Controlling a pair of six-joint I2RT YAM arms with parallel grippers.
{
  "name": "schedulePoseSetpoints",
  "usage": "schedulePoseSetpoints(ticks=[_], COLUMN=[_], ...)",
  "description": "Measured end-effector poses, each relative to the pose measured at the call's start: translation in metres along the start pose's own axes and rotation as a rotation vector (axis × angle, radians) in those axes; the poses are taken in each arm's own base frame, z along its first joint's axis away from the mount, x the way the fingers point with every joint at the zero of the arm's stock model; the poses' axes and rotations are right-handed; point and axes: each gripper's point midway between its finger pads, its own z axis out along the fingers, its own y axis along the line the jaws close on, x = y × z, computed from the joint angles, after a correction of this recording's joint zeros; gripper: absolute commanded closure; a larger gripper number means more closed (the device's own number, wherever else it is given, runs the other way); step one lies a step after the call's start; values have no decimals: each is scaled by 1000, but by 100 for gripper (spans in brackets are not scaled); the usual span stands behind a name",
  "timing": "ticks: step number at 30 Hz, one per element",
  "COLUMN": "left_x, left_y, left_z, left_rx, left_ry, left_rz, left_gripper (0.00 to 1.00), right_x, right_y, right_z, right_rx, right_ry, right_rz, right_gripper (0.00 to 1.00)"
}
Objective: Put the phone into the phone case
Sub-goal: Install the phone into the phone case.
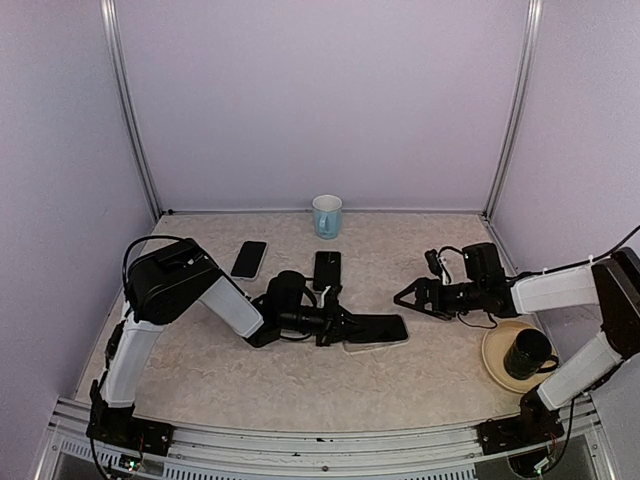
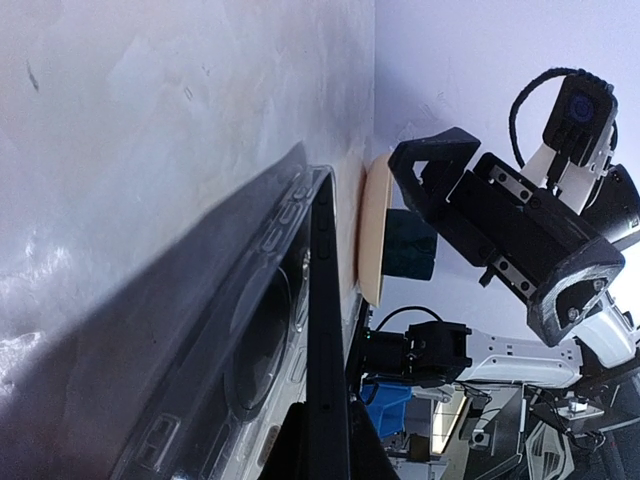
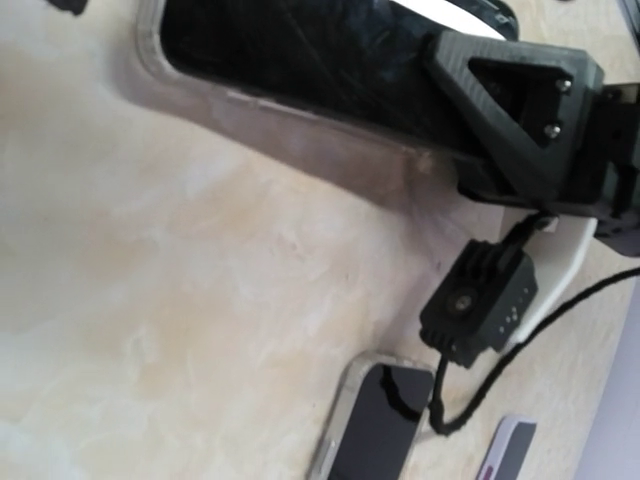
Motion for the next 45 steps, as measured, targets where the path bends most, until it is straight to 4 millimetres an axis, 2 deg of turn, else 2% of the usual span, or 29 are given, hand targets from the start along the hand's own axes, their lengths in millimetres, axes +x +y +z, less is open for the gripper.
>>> schedulePoseSetpoints(ticks=[5, 12, 18, 31, 37, 40, 45], left_x=[1, 6, 12, 27, 35, 36, 36], left_y=[-1, -11, -16, -41, -50, -52, -54], left_z=[0, -6, -5, 0, 2, 2, 3], left_rx=[5, 66, 79, 105, 118, 123, 126], left_ry=[7, 7, 20, 53, 74, 79, 81], left_rz=[22, 50, 67, 140, 164, 169, 174], left_gripper=[100, 100, 100, 100, 100, 100, 100], right_x=[0, 8, 1, -7, -6, -5, 11], right_y=[1, 0, 11, 27, 27, 27, 19], right_z=[-11, -14, -23, -40, -40, -40, -40], right_rx=[5, 13, -14, -56, -59, -58, -49], right_ry=[-16, 12, -15, -60, -59, -57, -35], right_rz=[-3, 4, -11, -33, -28, -25, 9], right_gripper=[0, 0, 0, 0, 0, 0, 1])
